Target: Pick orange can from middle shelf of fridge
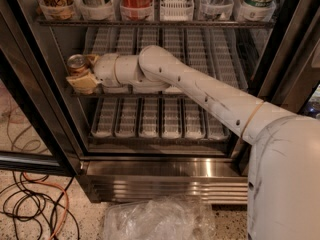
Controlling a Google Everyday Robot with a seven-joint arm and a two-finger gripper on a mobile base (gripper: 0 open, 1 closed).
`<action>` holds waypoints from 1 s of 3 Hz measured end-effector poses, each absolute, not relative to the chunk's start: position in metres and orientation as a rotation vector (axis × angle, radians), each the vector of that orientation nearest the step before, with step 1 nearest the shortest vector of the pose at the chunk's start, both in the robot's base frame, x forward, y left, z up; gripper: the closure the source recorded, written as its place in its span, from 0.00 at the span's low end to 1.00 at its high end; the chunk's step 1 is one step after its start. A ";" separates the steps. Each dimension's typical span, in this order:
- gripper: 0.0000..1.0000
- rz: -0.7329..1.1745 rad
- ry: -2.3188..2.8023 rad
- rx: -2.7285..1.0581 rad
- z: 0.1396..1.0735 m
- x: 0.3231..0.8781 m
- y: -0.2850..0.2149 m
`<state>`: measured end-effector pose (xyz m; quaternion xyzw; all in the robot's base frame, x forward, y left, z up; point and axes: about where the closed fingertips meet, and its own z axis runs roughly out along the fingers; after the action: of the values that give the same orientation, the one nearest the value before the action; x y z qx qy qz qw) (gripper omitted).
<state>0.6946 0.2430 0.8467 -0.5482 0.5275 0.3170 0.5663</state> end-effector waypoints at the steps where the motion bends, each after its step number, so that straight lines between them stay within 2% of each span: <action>1: 1.00 0.756 1.227 -1.275 0.852 0.696 0.243; 3: 1.00 0.632 1.092 -1.257 0.915 0.700 0.228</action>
Offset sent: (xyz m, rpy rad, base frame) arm 0.0097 -0.0250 0.0733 0.0575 -0.1723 -0.0436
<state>0.7005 0.2284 0.9153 -0.5486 0.4766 0.2759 0.6291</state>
